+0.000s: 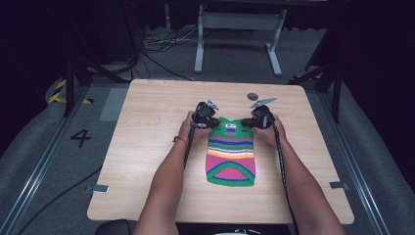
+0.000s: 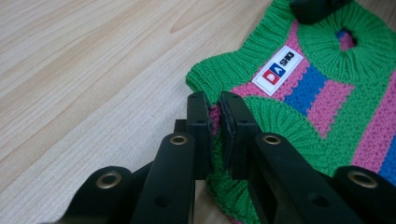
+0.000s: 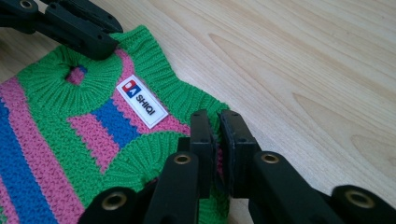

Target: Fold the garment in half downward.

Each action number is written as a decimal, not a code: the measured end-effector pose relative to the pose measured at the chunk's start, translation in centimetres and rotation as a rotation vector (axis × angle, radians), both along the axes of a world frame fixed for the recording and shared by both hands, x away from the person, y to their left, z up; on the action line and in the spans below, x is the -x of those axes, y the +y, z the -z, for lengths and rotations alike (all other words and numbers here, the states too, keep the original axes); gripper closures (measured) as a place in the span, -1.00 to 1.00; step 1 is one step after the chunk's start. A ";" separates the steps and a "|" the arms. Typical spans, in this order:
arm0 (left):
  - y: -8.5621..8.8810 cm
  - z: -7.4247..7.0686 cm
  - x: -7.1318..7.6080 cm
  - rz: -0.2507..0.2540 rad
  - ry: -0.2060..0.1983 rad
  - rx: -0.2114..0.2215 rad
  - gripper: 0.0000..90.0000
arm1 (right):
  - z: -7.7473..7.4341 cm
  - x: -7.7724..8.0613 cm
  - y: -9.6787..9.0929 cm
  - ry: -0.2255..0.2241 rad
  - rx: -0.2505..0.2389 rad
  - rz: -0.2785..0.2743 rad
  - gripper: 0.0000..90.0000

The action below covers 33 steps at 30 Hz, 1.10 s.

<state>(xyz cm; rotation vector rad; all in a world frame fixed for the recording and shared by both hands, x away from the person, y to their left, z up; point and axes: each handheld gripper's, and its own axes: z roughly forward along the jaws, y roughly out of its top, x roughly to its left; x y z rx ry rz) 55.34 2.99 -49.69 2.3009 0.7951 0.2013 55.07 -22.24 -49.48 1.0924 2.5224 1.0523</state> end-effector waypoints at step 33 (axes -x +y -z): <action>3.0 -5.7 8.3 0.217 -0.244 0.020 0.85 | -5.8 7.1 -0.7 -0.178 -0.133 -0.227 0.88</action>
